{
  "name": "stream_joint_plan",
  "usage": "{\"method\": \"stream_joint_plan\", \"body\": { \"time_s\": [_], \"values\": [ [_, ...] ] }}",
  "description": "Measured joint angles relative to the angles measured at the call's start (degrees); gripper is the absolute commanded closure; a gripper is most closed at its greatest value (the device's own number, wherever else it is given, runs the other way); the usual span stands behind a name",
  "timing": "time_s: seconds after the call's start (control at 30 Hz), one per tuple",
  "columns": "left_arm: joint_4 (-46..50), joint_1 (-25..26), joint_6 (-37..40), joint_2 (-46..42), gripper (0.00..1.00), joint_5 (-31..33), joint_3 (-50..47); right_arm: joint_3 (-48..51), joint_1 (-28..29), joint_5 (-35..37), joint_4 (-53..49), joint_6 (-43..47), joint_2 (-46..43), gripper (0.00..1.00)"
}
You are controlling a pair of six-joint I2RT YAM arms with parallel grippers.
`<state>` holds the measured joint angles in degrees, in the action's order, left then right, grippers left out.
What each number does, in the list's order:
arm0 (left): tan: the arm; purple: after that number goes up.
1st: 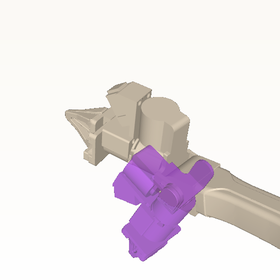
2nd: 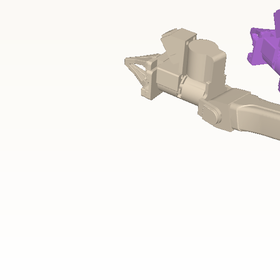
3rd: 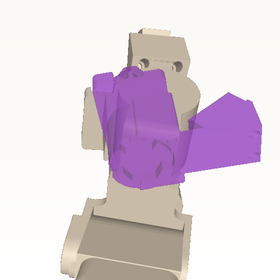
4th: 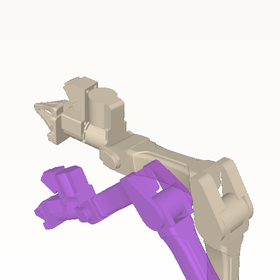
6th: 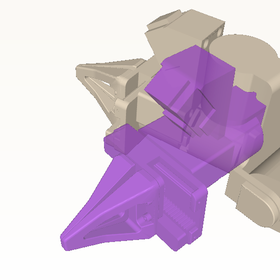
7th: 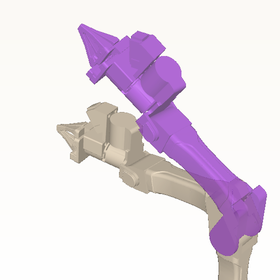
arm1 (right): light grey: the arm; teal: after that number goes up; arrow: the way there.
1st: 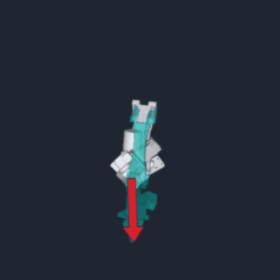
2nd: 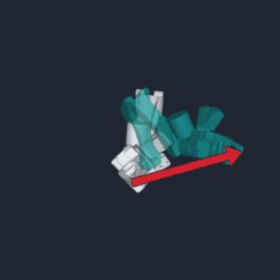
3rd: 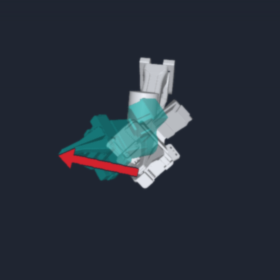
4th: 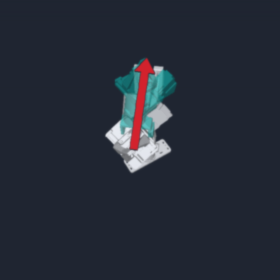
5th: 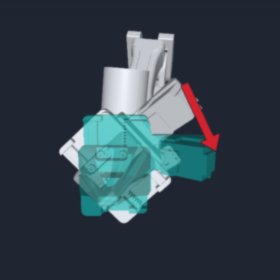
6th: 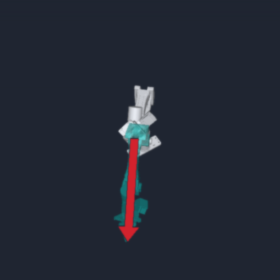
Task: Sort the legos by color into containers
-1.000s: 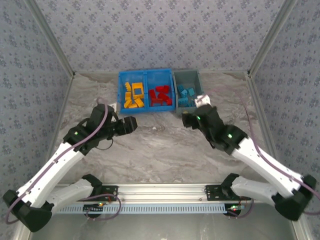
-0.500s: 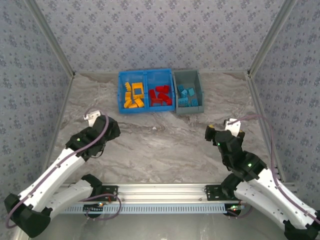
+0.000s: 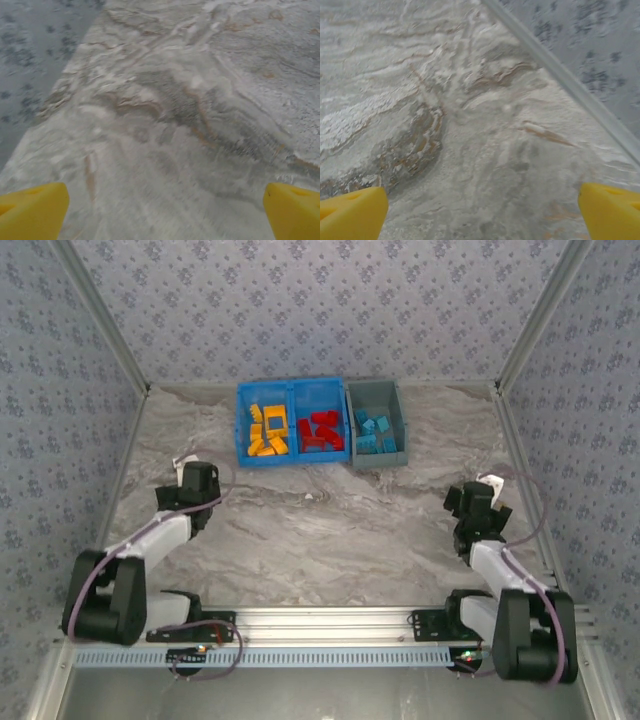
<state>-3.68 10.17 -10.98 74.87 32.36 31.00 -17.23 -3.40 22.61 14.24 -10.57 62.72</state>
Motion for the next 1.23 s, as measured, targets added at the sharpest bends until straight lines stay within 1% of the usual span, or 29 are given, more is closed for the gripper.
{"method": "stream_joint_plan", "body": {
  "time_s": [0.07,0.23,0.33,0.4,0.5,0.53,0.57,0.67,0.9,1.23],
  "values": [
    [-6.01,-1.20,2.08,4.33,0.01,-2.19,-0.11,-0.02,-0.11,-2.75,5.40,1.33,3.85,0.00],
    [-18.03,-3.28,6.58,8.66,0.01,-6.51,-0.55,-0.39,-1.44,-7.74,17.14,3.13,10.97,0.00],
    [-23.74,-5.18,7.52,11.37,0.00,-9.99,-0.55,-0.96,-1.77,-9.05,22.49,3.17,15.21,0.00],
    [-26.60,-6.80,7.54,11.82,0.00,-11.78,-1.42,-1.44,-0.90,-9.64,24.39,4.02,17.27,0.00],
    [-35.45,-7.82,7.54,11.87,0.01,-12.76,-6.03,-0.46,1.66,-10.73,32.76,6.40,21.07,0.00],
    [-39.87,-7.82,7.54,12.15,0.01,-13.07,-8.72,0.44,2.49,-11.19,36.13,7.21,22.60,0.00],
    [-42.21,-7.80,7.54,12.33,0.01,-13.40,-10.95,1.29,3.13,-11.69,37.20,7.76,23.32,0.00],
    [-42.73,-7.85,7.74,13.09,0.01,-14.08,-12.24,2.27,3.52,-12.04,38.69,9.03,23.56,0.00],
    [-43.65,-9.44,7.30,13.27,0.00,-16.55,-9.44,-3.52,3.28,-12.63,36.15,9.81,24.09,0.00],
    [-43.69,-9.44,7.30,13.27,0.01,-16.98,-9.44,-3.58,3.28,-12.66,34.40,10.01,24.09,0.00]
  ]
}}
